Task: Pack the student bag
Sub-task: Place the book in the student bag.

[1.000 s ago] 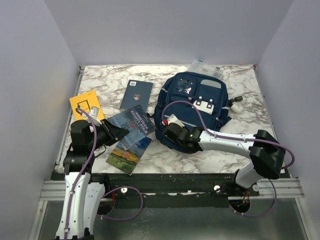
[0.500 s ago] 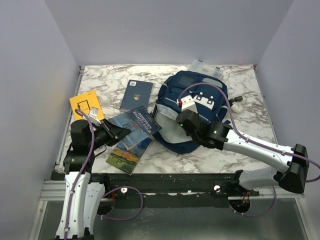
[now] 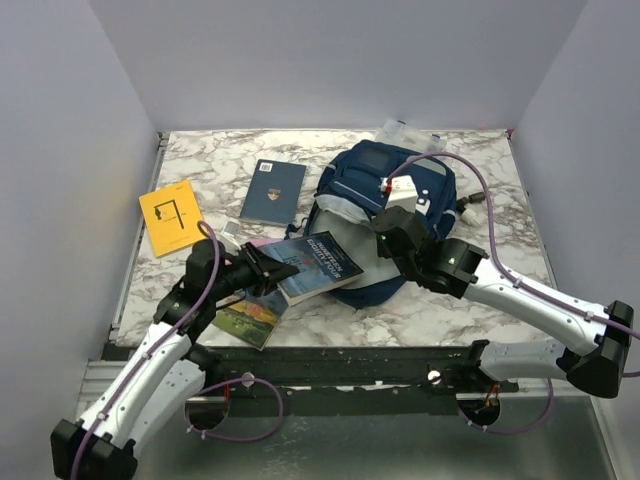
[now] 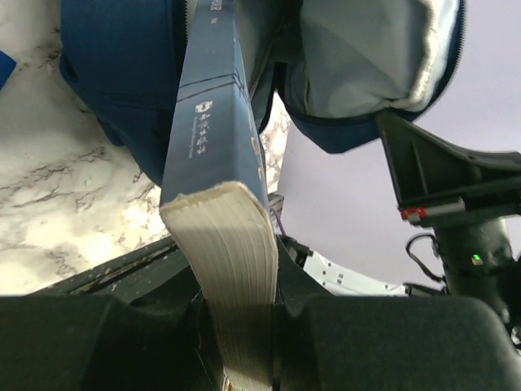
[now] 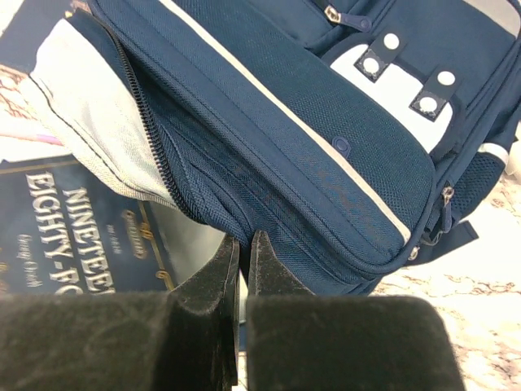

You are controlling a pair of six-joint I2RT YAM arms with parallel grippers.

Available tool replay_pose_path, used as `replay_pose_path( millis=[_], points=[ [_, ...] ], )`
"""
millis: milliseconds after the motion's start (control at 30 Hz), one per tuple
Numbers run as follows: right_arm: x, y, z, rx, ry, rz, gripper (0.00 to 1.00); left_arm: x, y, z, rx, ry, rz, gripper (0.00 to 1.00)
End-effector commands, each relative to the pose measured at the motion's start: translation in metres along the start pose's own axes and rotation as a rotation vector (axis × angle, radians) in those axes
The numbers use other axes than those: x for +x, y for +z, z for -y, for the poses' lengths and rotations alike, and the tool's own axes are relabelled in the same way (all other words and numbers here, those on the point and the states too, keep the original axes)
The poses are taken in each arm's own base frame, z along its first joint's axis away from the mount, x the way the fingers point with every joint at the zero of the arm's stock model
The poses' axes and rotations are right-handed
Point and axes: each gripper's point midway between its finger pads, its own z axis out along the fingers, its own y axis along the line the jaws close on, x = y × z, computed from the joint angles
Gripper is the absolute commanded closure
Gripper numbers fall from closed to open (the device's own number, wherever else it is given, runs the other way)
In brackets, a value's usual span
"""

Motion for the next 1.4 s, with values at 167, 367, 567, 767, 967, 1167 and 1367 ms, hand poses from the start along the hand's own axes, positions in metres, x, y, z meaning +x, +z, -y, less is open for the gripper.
replay_pose_path(
  millis=[167, 367, 567, 767, 967, 1167, 1367],
  points=[
    [-0.06, -0.018, -0.021, -0.134, 0.232, 0.144, 0.99, -0.027, 0.053, 0.074, 0.215, -0.078, 0.236, 1.0],
    [-0.058, -0.021, -0.022, -0.163, 0.236, 0.146, 0.99, -0.03, 0.081, 0.097, 0.256, -0.077, 0.266, 1.0],
    [-0.055, -0.023, -0.019, -0.165, 0.233, 0.146, 0.99, -0.027, 0.088, 0.122, 0.319, -0.053, 0.288, 1.0],
    [-0.057, -0.028, -0.019, -0.196, 0.248, 0.157, 0.99, -0.03, 0.089, 0.142, 0.35, -0.063, 0.339, 1.0],
    [-0.059, -0.027, -0.024, -0.222, 0.242, 0.16, 0.99, -0.029, 0.128, 0.149, 0.43, -0.109, 0.305, 1.0],
    [-0.059, -0.021, -0.028, -0.246, 0.191, 0.179, 1.0, -0.018, 0.177, 0.146, 0.437, 0.018, 0.329, 1.0],
    [-0.055, -0.015, -0.027, -0.259, 0.19, 0.171, 0.99, -0.025, 0.238, 0.089, 0.297, -0.081, 0.38, 1.0]
  ],
)
